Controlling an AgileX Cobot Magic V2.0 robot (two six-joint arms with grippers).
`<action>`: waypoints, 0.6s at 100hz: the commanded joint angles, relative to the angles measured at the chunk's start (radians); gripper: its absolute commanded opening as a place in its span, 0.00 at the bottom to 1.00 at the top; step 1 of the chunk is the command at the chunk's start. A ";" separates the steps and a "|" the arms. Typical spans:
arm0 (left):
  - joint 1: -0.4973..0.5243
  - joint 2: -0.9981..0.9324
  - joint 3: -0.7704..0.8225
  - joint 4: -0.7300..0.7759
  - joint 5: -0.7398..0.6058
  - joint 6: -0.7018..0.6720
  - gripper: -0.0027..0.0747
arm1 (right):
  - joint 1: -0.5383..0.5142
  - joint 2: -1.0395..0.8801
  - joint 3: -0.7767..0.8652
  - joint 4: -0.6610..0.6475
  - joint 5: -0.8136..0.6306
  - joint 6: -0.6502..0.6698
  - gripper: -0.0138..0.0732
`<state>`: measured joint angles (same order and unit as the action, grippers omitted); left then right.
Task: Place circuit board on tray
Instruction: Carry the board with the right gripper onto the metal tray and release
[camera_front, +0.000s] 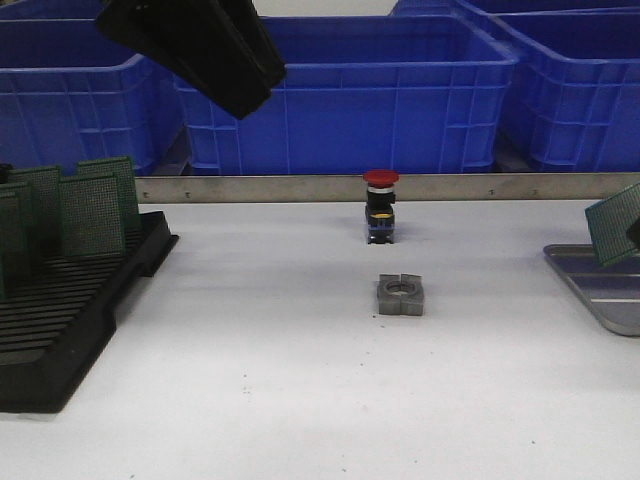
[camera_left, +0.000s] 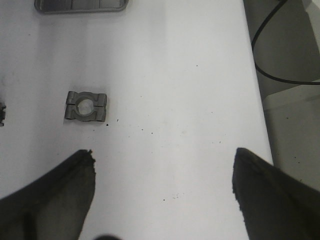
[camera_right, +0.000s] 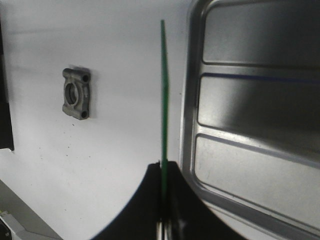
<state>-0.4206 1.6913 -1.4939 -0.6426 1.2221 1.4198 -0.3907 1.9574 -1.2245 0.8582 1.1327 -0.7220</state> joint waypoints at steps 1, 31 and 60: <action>-0.008 -0.043 -0.029 -0.063 0.044 -0.003 0.73 | -0.007 -0.028 -0.030 0.041 0.036 0.008 0.08; -0.008 -0.043 -0.029 -0.063 0.044 -0.003 0.73 | -0.007 -0.018 -0.030 -0.034 -0.006 0.072 0.08; -0.008 -0.043 -0.029 -0.063 0.044 -0.003 0.73 | -0.007 -0.007 -0.030 -0.057 -0.021 0.096 0.09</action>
<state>-0.4206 1.6913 -1.4939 -0.6426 1.2221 1.4198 -0.3907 1.9910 -1.2261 0.7750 1.0834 -0.6275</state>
